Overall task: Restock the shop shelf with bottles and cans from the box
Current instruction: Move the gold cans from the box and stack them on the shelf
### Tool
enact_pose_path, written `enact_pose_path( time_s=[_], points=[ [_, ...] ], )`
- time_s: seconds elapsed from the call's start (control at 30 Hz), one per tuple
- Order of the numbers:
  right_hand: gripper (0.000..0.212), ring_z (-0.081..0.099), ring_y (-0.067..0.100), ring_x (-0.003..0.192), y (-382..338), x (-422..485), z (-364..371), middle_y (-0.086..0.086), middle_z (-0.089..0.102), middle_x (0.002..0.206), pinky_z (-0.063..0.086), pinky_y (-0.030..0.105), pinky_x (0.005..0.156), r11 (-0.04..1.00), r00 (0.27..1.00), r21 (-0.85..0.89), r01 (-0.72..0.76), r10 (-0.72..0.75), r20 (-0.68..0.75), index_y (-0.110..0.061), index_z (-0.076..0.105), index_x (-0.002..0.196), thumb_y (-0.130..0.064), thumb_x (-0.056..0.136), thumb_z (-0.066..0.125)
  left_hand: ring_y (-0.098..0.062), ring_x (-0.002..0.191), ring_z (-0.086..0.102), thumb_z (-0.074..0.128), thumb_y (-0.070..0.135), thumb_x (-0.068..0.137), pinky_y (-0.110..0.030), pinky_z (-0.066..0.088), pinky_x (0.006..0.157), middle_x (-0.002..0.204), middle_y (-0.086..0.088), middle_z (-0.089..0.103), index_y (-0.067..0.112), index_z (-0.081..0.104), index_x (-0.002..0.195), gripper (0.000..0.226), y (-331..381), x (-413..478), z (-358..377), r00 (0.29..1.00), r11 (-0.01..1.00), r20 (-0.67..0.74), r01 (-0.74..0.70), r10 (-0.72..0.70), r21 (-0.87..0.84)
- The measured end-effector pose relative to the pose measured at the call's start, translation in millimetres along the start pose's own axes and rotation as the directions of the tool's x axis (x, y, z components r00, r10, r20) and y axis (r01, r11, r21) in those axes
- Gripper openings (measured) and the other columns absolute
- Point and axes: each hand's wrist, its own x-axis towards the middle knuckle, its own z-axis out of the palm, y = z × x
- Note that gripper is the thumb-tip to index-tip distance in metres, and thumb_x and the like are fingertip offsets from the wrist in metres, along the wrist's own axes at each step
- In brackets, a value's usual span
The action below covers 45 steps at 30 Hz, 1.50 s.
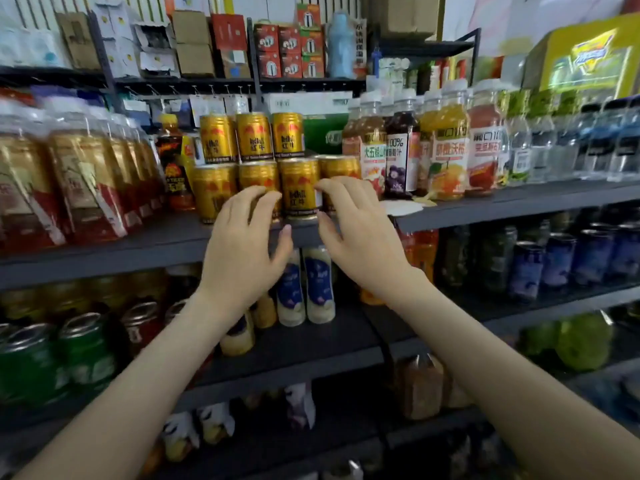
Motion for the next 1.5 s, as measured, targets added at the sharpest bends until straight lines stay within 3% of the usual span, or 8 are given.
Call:
enact_pose_path(
  time_s=[0.1,0.23,0.37,0.5,0.8,1.03,1.27,1.5],
  points=[
    [0.034,0.048,0.023,0.108,-19.3,-76.4,-2.4,0.016,0.060,0.113,0.037,0.027,0.095,0.990,0.991,0.088,-0.111,0.104,0.080,0.003,0.057,0.119,-0.007,0.086,0.058,-0.031,0.112,0.054,0.050,0.024,0.093,-0.038,0.046,0.094,0.120,-0.018,0.057,-0.001,0.055,0.123,0.040,39.6,-57.9,-5.5,0.997,0.998,0.069,0.038,-0.035,-0.050],
    [0.034,0.052,0.029,0.103,-47.2,-197.3,-2.6,0.016,0.059,0.111,0.040,0.030,0.089,0.952,0.899,0.104,-0.287,0.230,0.373,0.002,0.055,0.120,-0.007,0.087,0.057,-0.026,0.106,0.056,0.050,0.026,0.094,-0.033,0.050,0.076,0.121,-0.014,0.057,0.003,0.053,0.127,0.041,87.5,-158.8,-12.8,0.918,0.964,0.343,0.245,-0.197,-0.103],
    [0.038,0.047,0.030,0.115,-80.8,-306.6,-1.5,0.013,0.053,0.123,0.041,0.037,0.096,0.883,0.654,0.029,-0.468,0.324,0.684,-0.003,0.048,0.130,-0.013,0.094,0.052,-0.024,0.113,0.053,0.050,0.029,0.097,-0.027,0.043,0.069,0.133,-0.007,0.049,0.012,0.043,0.138,0.045,119.7,-270.7,-29.2,0.620,0.861,0.665,0.505,-0.417,0.069],
    [0.040,0.044,0.033,0.117,-115.5,-374.3,-2.5,0.015,0.051,0.122,0.040,0.040,0.097,0.839,0.451,0.000,-0.544,0.292,0.844,-0.001,0.046,0.132,-0.012,0.093,0.050,-0.028,0.113,0.052,0.049,0.029,0.096,-0.036,0.048,0.075,0.133,-0.008,0.047,0.014,0.040,0.138,0.045,129.6,-362.6,-62.0,0.340,0.773,0.790,0.584,-0.510,0.248],
    [0.038,0.041,0.032,0.118,-219.0,-438.2,27.6,0.016,0.047,0.125,0.038,0.039,0.097,0.911,0.218,0.022,-0.413,0.076,0.973,-0.001,0.044,0.130,-0.011,0.093,0.047,-0.034,0.112,0.053,0.054,0.026,0.092,-0.041,0.046,0.080,0.124,-0.013,0.052,0.012,0.046,0.132,0.042,99.3,-484.0,-146.5,0.032,0.545,0.711,0.666,-0.703,0.509],
    [0.057,0.034,0.030,0.129,-359.1,-448.5,79.6,0.014,0.039,0.140,0.029,0.035,0.107,0.932,0.057,0.140,-0.335,-0.128,0.990,-0.004,0.030,0.145,-0.009,0.091,0.047,-0.032,0.115,0.051,0.046,0.030,0.097,-0.041,0.047,0.086,0.131,-0.012,0.045,0.014,0.038,0.136,0.043,43.2,-570.1,-263.9,-0.199,0.341,0.585,0.649,-0.786,0.680],
    [0.061,0.032,0.028,0.131,-547.2,-427.7,152.9,0.012,0.038,0.141,0.031,0.036,0.109,0.870,0.003,0.370,-0.324,-0.391,0.921,-0.007,0.028,0.146,-0.004,0.089,0.046,-0.033,0.111,0.049,0.042,0.025,0.096,-0.041,0.044,0.085,0.121,-0.015,0.046,0.009,0.042,0.126,0.034,-51.4,-643.7,-405.6,-0.297,0.175,0.448,0.636,-0.844,0.752],
    [0.063,0.027,0.021,0.136,-640.3,-411.1,234.5,0.003,0.033,0.145,0.027,0.031,0.112,0.846,-0.033,0.420,-0.328,-0.455,0.890,-0.015,0.021,0.150,-0.009,0.093,0.049,-0.031,0.114,0.049,0.041,0.026,0.098,-0.039,0.043,0.081,0.125,-0.012,0.042,0.011,0.037,0.134,0.040,-140.1,-680.5,-459.3,-0.375,0.041,0.348,0.627,-0.859,0.778]
  ],
)
